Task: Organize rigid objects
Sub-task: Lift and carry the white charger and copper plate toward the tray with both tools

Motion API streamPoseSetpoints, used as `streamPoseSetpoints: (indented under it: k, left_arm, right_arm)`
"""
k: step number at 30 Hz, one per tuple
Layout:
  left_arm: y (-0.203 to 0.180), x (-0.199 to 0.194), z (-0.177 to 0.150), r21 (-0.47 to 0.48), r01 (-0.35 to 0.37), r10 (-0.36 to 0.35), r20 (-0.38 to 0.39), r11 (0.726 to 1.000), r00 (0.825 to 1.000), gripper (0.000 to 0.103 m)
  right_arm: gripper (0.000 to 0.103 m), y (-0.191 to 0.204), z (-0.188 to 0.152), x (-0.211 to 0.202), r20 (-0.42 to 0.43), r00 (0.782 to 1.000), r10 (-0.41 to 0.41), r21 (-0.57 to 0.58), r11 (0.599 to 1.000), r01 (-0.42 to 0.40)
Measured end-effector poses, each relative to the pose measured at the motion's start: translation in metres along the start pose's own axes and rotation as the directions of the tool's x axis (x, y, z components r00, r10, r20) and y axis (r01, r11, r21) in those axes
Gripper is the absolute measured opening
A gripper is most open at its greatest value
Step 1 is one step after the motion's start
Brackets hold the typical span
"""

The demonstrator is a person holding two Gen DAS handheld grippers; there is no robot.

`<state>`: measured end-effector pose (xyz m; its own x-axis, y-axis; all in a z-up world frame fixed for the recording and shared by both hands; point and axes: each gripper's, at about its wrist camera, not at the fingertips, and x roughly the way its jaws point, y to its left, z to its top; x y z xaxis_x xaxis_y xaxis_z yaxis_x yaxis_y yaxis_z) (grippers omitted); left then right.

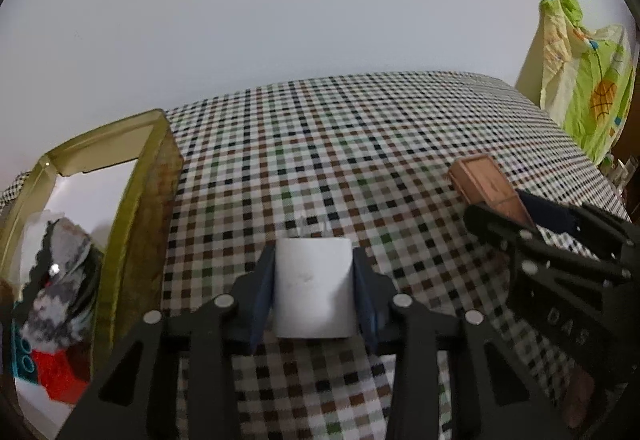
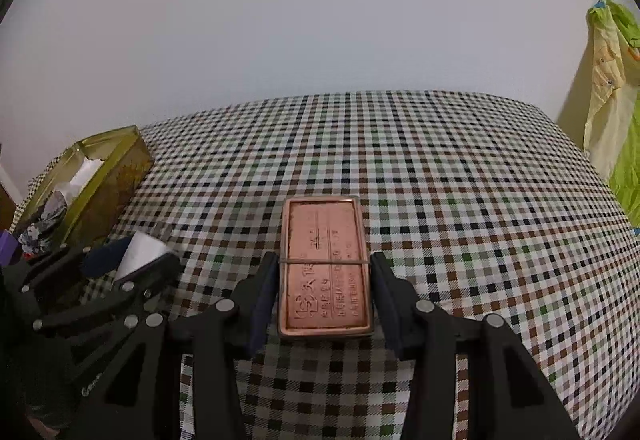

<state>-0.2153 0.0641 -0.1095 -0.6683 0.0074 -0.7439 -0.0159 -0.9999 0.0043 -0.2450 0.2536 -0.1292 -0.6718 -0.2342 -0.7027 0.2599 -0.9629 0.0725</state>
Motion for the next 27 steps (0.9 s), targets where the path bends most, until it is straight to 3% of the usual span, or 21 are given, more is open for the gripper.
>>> streamPoseSetpoints:
  k: [11,27]
  left_arm:
    - [0.001,-0.039,-0.019,0.067,-0.057,0.049,0.112,0.996,0.993,0.037]
    - [0.013,-0.078,-0.04,0.05,-0.064,0.05,0.236,0.997,0.97,0.037]
  right_arm:
    - [0.049,0.016,-0.009,-0.015,0.047,0.998,0.028,0.033,0.999,-0.03]
    - [0.049,0.039,-0.024,-0.047,0.117,0.993,0.008,0.0,1.0,-0.008]
